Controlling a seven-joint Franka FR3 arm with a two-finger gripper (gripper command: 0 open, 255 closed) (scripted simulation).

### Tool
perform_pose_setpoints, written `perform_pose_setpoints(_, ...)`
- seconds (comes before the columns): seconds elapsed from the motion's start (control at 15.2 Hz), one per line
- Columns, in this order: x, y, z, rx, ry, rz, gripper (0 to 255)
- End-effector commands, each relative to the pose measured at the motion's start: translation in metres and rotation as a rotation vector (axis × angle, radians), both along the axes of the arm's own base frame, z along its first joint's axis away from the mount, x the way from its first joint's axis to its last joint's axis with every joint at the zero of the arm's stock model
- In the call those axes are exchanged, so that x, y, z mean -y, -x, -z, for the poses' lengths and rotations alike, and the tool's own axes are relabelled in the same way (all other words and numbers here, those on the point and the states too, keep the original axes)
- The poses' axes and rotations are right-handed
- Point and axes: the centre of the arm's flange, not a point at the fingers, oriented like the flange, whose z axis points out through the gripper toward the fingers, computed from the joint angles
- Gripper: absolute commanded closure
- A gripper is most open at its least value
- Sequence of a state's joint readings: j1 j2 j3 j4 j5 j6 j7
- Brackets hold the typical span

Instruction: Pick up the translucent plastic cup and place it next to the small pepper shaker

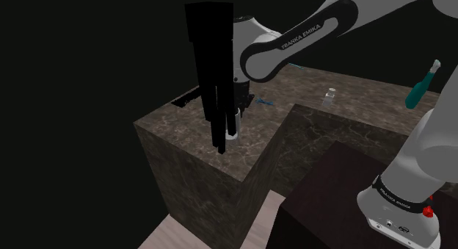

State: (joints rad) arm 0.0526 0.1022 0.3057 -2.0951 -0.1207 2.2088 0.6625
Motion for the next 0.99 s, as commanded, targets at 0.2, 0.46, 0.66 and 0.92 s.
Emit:
perform_pose_setpoints(0.2, 0.000, 0.000, -0.026, 0.000, 0.000, 0.000, 255)
perform_pose_setpoints(0.46, 0.000, 0.000, -0.047, 0.000, 0.000, 0.000, 255)
perform_pose_setpoints(0.66, 0.000, 0.000, -0.063, 0.000, 0.000, 0.000, 255)
perform_pose_setpoints(0.92, 0.000, 0.000, -0.084, 0.000, 0.000, 0.000, 255)
